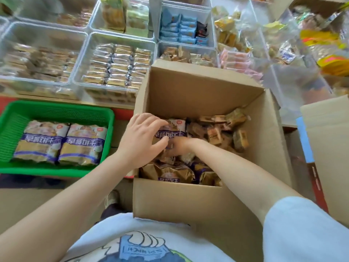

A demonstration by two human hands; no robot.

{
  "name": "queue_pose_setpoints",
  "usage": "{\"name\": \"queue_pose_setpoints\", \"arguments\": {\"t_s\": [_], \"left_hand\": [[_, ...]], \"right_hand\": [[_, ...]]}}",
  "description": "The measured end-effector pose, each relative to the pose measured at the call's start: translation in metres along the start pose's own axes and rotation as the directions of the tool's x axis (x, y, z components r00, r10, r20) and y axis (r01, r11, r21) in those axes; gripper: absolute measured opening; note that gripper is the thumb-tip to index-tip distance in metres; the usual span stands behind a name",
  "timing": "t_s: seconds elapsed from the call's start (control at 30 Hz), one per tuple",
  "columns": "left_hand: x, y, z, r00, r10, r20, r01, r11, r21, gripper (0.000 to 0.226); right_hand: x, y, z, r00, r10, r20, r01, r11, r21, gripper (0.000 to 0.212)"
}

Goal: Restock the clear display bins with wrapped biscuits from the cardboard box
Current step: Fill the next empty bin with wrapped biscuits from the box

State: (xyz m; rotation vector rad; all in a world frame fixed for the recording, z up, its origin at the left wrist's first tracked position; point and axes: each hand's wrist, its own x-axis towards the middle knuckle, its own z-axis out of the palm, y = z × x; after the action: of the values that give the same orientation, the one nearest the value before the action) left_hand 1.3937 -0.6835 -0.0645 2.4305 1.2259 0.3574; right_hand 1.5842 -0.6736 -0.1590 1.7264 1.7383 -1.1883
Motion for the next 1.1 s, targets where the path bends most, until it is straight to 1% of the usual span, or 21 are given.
{"name": "queue_pose_setpoints", "arguments": {"t_s": [0.07,0.1,0.23,0.27,0.3,0.33,0.37,0.4,0.43,0.47,0.5,0.53,0.57,0.6,0.67,0.7,0.77,0.87,0.93,1.03,1.1], "left_hand": [[0.001,-0.001,0.001,1.0,-0.003,0.0,0.003,1.0,-0.001,0.053],[0.001,-0.001,0.001,1.0,-0.002,0.002,0.002,1.0,-0.001,0.054],[0.002,-0.007,0.0,1.0,0.002,-0.013,-0.002,1.0,0.007,0.054],[0.002,-0.009,0.0,1.0,0.0,-0.015,0.0,1.0,0.004,0.052],[0.002,-0.009,0.0,1.0,-0.001,-0.018,0.001,1.0,-0.002,0.05],[0.002,-0.009,0.002,1.0,-0.004,-0.023,0.003,1.0,-0.013,0.048],[0.001,-0.008,0.002,1.0,-0.007,-0.03,0.006,1.0,-0.03,0.049],[0.0,-0.006,0.003,0.999,-0.011,-0.037,0.009,0.999,-0.052,0.052],[-0.001,-0.004,0.004,0.999,-0.015,-0.044,0.012,0.997,-0.08,0.056],[-0.004,-0.002,0.005,0.999,-0.021,-0.046,0.016,0.993,-0.119,0.06],[-0.006,0.0,0.006,0.999,-0.031,-0.044,0.023,0.985,-0.171,0.064],[-0.009,0.002,0.006,0.998,-0.047,-0.042,0.036,0.97,-0.24,0.068],[-0.01,0.004,0.004,0.997,-0.071,-0.038,0.054,0.939,-0.34,0.072],[-0.009,0.006,-0.001,0.993,-0.11,-0.036,0.08,0.877,-0.474,0.076],[0.0,0.005,-0.02,0.968,-0.243,-0.059,0.118,0.651,-0.75,0.081],[0.008,0.0,-0.034,0.946,-0.319,-0.064,0.126,0.54,-0.832,0.084],[0.024,-0.019,-0.061,0.915,-0.401,-0.044,0.142,0.422,-0.895,0.088],[0.037,-0.067,-0.099,0.914,-0.403,-0.04,0.149,0.426,-0.893,0.061],[0.039,-0.108,-0.119,0.91,-0.414,-0.023,0.156,0.394,-0.906,0.042],[0.035,-0.183,-0.145,0.905,-0.425,-0.001,0.16,0.344,-0.925,0.037],[0.035,-0.244,-0.157,0.908,-0.42,0.013,0.188,0.378,-0.907,0.037]], "right_hand": [[0.021,-0.011,0.02,0.997,-0.077,0.007,0.077,0.992,-0.104,0.066],[0.034,-0.013,0.029,0.995,-0.097,-0.002,0.095,0.98,-0.173,0.062],[0.057,-0.007,0.032,0.983,-0.178,-0.031,0.166,0.957,-0.236,0.024],[0.05,-0.006,0.021,0.982,-0.188,-0.035,0.178,0.965,-0.193,0.018],[0.045,-0.003,0.007,0.982,-0.176,-0.07,0.173,0.984,-0.053,0.014],[0.036,-0.001,-0.008,0.984,-0.122,-0.132,0.143,0.977,0.16,0.014],[0.026,0.001,-0.024,0.982,-0.031,-0.186,0.105,0.908,0.406,0.016],[0.011,0.001,-0.041,0.973,0.07,-0.219,0.092,0.753,0.651,0.018],[-0.003,0.0,-0.055,0.968,0.116,-0.223,0.139,0.494,0.858,0.02],[-0.017,0.0,-0.066,0.965,0.073,-0.252,0.235,0.185,0.954,0.02],[-0.032,-0.001,-0.077,0.949,0.002,-0.316,0.315,-0.086,0.945,0.02],[-0.045,-0.004,-0.085,0.921,-0.051,-0.385,0.362,-0.25,0.898,0.019],[-0.058,-0.01,-0.093,0.887,-0.094,-0.452,0.401,-0.326,0.856,0.018],[-0.068,-0.017,-0.099,0.859,-0.102,-0.501,0.445,-0.333,0.831,0.019],[-0.077,-0.039,-0.109,0.826,-0.085,-0.557,0.512,-0.298,0.806,0.025],[-0.077,-0.051,-0.113,0.816,-0.074,-0.573,0.537,-0.268,0.8,0.025],[-0.073,-0.079,-0.117,0.798,-0.059,-0.6,0.588,-0.145,0.796,0.024],[-0.056,-0.126,-0.125,0.789,-0.109,-0.604,0.612,0.062,0.788,0.038],[-0.04,-0.161,-0.136,0.81,-0.12,-0.574,0.586,0.15,0.796,0.043],[-0.01,-0.218,-0.152,0.831,-0.111,-0.545,0.548,0.328,0.769,0.031],[0.015,-0.261,-0.158,0.839,-0.073,-0.54,0.504,0.482,0.717,0.021]]}}
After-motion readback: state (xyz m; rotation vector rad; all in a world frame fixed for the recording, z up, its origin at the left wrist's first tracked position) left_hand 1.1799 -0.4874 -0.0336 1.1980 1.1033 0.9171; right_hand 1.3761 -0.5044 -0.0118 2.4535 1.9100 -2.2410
